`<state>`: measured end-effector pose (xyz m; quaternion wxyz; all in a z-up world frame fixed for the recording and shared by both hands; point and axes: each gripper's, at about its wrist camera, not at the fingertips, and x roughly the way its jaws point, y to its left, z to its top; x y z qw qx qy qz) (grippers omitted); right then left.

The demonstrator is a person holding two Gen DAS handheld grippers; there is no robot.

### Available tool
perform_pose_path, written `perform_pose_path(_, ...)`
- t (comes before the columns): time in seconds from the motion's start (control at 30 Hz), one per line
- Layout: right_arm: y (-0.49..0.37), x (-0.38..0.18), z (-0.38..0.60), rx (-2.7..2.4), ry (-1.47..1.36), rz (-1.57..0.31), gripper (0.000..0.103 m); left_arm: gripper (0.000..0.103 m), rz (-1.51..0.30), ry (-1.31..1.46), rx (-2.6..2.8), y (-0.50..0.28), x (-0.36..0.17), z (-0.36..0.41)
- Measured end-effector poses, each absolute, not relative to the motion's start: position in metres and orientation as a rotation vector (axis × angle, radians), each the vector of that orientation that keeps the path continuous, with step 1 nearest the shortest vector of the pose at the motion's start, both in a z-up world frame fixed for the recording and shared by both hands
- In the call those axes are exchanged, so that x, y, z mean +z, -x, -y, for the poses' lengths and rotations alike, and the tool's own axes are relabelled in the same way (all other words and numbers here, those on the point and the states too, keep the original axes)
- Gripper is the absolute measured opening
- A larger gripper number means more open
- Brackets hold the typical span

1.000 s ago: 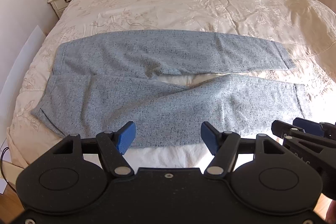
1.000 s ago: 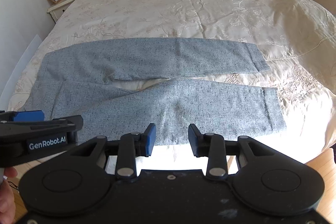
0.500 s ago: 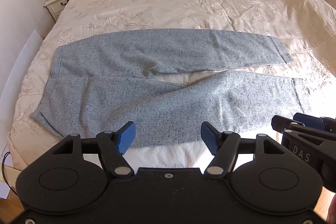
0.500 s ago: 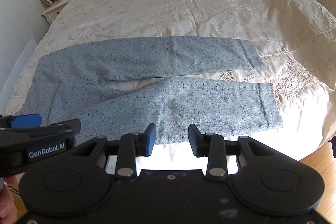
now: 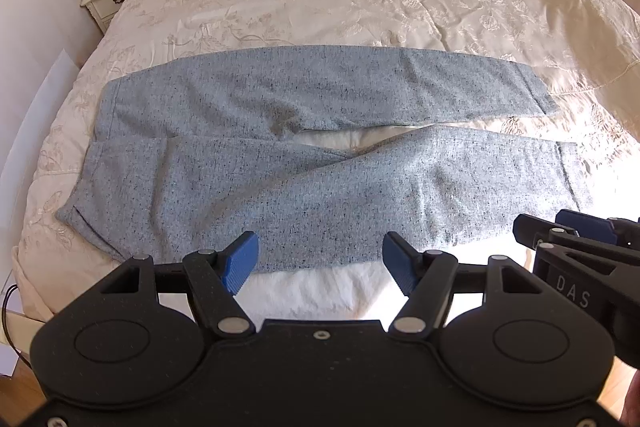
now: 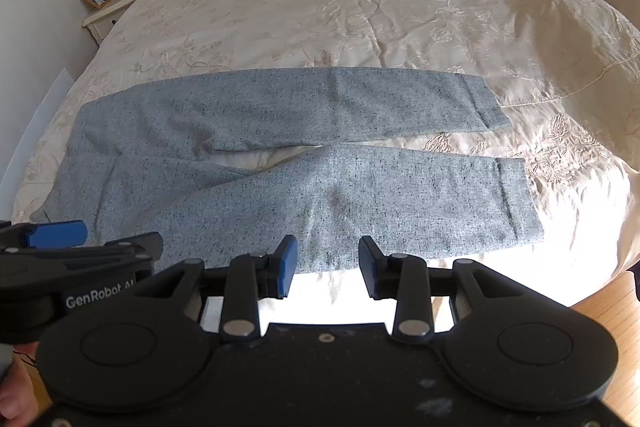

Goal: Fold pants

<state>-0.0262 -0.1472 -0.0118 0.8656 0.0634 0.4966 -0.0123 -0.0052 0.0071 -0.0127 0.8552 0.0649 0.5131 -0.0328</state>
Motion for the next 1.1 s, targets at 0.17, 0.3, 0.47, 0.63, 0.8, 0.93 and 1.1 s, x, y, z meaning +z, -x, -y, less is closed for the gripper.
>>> perform_pose_path(0.17,0.027,-0.012,0.146,-0.024,-0.134,-1.042,0.037,0.069,-1.082,-0.131,-0.067,0.006,-0.013,-0.009)
perform_pose_path(0.3,0.027,-0.013,0.145,-0.02,-0.137,-1.044,0.037,0.069,-1.085,-0.131,-0.068,0.006,-0.013,-0.01)
perform_pose_path(0.47,0.027,-0.013,0.144,-0.018,-0.14,-1.047,0.037,0.069,-1.087,-0.127,-0.07,0.008,-0.013,-0.012)
perform_pose_path(0.63,0.027,-0.014,0.145,-0.012,-0.14,-1.046,0.037,0.069,-1.087,-0.126,-0.07,0.009,-0.013,-0.012)
perform_pose_path(0.8,0.028,-0.014,0.146,-0.008,-0.142,-1.045,0.037,0.069,-1.086,-0.125,-0.071,0.009,-0.013,-0.012)
perform_pose_path(0.93,0.029,-0.014,0.146,-0.006,-0.145,-1.044,0.037,0.069,-1.089,-0.119,-0.065,0.011,-0.014,-0.015)
perform_pose_path(1.1,0.03,-0.019,0.146,-0.003,-0.16,-1.054,0.037,0.069,-1.117,-0.097,-0.046,0.011,-0.019,-0.03)
